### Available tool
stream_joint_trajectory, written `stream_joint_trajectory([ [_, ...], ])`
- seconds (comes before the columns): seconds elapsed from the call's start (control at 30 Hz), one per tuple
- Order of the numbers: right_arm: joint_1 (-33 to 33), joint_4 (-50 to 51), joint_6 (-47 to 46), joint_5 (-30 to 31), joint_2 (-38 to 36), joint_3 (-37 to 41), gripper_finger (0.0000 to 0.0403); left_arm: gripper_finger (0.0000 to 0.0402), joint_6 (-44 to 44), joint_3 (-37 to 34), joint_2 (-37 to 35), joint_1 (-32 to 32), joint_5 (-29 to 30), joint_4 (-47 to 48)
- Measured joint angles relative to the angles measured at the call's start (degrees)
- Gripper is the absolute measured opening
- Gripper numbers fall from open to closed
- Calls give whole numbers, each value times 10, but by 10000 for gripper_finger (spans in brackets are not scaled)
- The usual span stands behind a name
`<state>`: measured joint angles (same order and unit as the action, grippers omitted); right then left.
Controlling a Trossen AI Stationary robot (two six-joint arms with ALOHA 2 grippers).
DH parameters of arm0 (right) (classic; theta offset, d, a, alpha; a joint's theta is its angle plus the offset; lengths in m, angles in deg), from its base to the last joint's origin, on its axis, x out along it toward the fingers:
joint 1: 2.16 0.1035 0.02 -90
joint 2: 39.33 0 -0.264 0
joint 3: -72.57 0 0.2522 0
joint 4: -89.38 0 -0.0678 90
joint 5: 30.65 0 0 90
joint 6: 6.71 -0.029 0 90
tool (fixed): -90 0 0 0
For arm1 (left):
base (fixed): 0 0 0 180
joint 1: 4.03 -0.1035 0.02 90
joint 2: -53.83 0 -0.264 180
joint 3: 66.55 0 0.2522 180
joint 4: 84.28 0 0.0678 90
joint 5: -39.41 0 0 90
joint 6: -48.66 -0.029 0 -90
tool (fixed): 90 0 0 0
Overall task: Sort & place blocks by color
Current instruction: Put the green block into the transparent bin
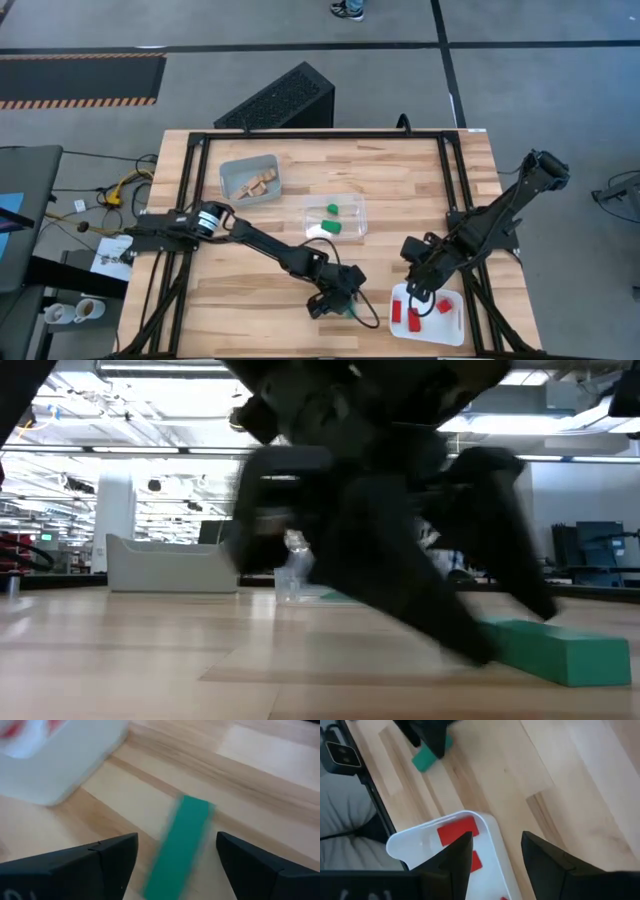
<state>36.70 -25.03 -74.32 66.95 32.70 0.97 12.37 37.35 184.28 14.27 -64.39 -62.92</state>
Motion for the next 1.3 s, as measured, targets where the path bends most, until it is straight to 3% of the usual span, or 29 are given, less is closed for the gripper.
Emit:
stream_joint_trajectory([
  [0.2,0,0,-2,4,0,-4,189,229,12,19,13,-13,-3,32],
  [0.5,-2,1,15,30,0,-4,189,62,44,22,12,-29,-21,85],
  [0.67,-4,3,26,30,0,-4,188,62,44,19,-5,-29,-1,99],
  [0.93,-4,-7,66,48,0,-4,188,62,51,6,-126,-81,118,209],
  [1.07,-4,-11,94,74,0,-4,188,62,75,-36,-192,-142,121,230],
  [1.17,-4,-14,111,85,0,-4,188,62,90,-70,-241,-186,121,189],
  [1.3,-4,-15,129,102,-1,-4,188,62,120,-99,-246,-234,103,179],
])
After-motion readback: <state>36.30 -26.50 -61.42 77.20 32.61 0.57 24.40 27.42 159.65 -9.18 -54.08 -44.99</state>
